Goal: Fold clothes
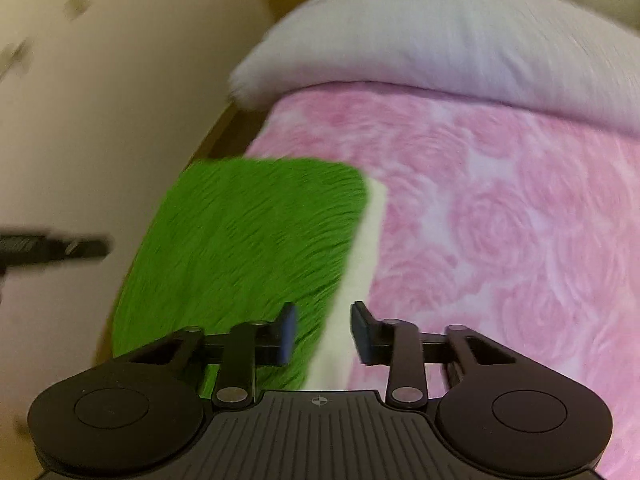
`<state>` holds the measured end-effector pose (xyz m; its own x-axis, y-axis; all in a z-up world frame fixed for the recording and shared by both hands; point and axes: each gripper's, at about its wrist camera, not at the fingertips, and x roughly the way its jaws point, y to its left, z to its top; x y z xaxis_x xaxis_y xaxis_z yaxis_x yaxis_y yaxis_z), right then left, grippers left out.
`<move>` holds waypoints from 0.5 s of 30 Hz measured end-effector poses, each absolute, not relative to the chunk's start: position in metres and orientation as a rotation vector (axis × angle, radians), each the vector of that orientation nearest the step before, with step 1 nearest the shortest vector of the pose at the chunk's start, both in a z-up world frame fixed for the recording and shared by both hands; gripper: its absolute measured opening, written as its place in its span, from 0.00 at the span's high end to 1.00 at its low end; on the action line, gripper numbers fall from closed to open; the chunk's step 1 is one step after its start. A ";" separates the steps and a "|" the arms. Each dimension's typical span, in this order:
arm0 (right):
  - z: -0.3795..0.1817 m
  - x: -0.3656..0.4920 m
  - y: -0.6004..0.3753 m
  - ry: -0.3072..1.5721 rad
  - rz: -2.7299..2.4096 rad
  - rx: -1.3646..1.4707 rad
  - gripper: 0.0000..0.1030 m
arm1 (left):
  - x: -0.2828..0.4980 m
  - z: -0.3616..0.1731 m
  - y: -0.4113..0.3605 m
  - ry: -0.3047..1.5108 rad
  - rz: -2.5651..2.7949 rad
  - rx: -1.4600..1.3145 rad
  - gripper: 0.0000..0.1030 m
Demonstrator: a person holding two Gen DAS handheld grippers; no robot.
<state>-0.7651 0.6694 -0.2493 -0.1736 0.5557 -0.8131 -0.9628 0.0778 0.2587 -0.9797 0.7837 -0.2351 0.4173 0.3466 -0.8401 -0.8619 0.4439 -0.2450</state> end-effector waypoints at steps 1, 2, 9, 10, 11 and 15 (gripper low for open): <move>-0.250 -0.776 0.667 0.973 1.505 -0.576 0.70 | -0.977 -0.245 0.782 0.837 0.845 -0.746 0.92; -0.255 -0.786 0.666 0.960 1.514 -0.606 0.70 | -0.975 -0.255 0.779 0.874 0.833 -0.733 0.93; -0.295 -0.834 0.659 0.927 1.504 -0.759 0.70 | -0.984 -0.289 0.770 0.907 0.846 -0.750 0.96; -0.294 -0.837 0.657 0.913 1.509 -0.770 0.70 | -0.986 -0.288 0.768 0.910 0.850 -0.747 0.97; -0.292 -0.837 0.655 0.914 1.509 -0.771 0.70 | -0.988 -0.287 0.767 0.913 0.853 -0.745 0.97; -0.279 -0.818 0.654 0.995 1.470 -0.686 0.70 | -1.002 -0.269 0.756 0.888 0.863 -0.791 0.98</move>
<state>-0.8178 0.6538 -0.2790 -0.1542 0.4800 -0.8636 -0.9801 0.0363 0.1951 -1.0022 0.7564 -0.2689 0.3617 0.2921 -0.8854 -0.8768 0.4294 -0.2165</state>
